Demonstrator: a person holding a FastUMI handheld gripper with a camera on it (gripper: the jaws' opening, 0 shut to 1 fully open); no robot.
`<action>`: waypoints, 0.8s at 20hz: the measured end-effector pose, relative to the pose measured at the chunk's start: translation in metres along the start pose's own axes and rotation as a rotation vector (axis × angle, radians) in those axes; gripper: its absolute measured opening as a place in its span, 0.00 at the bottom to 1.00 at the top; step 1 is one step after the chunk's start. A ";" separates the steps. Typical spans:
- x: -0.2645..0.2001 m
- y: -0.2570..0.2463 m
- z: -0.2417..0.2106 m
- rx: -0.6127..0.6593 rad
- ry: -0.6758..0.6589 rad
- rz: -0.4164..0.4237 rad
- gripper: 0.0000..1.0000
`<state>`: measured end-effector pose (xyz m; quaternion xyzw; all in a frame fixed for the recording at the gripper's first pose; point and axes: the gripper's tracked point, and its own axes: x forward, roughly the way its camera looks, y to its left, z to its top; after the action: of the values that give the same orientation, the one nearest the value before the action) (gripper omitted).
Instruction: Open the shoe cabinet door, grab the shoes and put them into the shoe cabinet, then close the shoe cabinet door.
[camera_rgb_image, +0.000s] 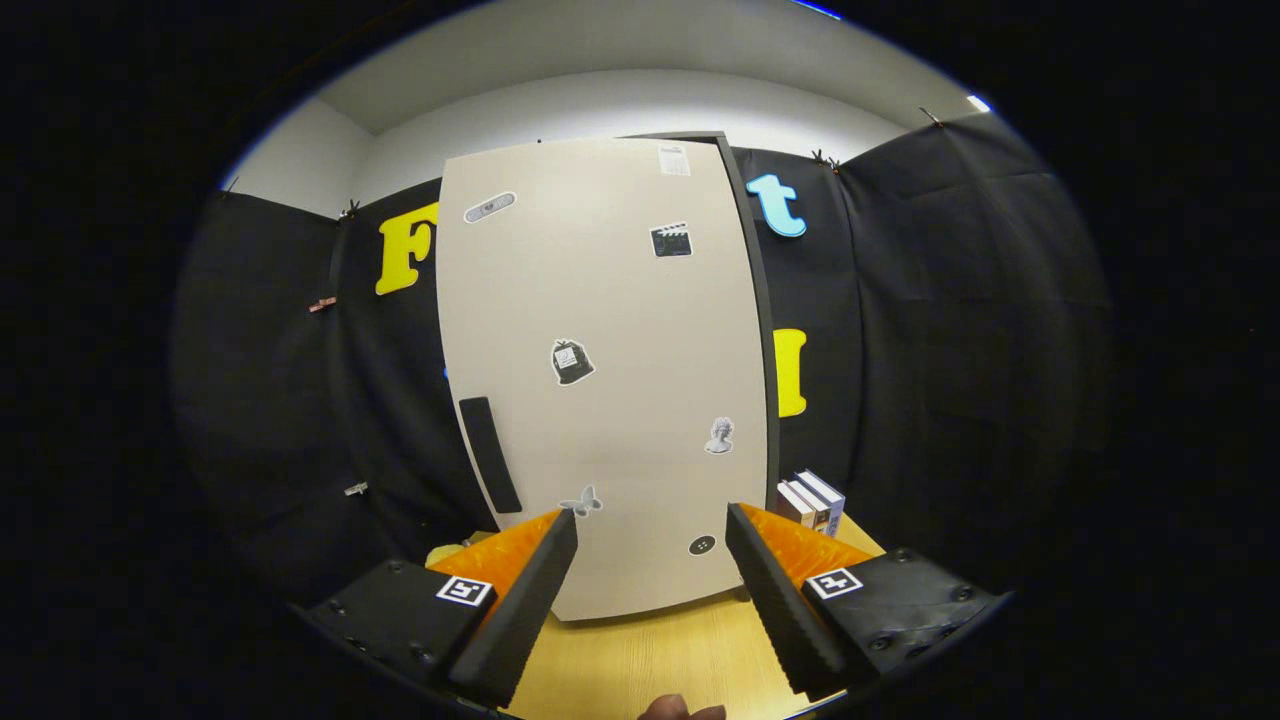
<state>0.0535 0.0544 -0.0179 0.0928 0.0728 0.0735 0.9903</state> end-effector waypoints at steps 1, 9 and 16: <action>0.000 0.001 -0.001 0.001 0.001 0.002 0.98; -0.003 0.001 -0.004 0.000 0.003 0.004 0.98; -0.006 0.008 -0.003 -0.009 -0.001 0.018 0.98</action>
<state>0.0465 0.0619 -0.0183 0.0887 0.0713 0.0829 0.9900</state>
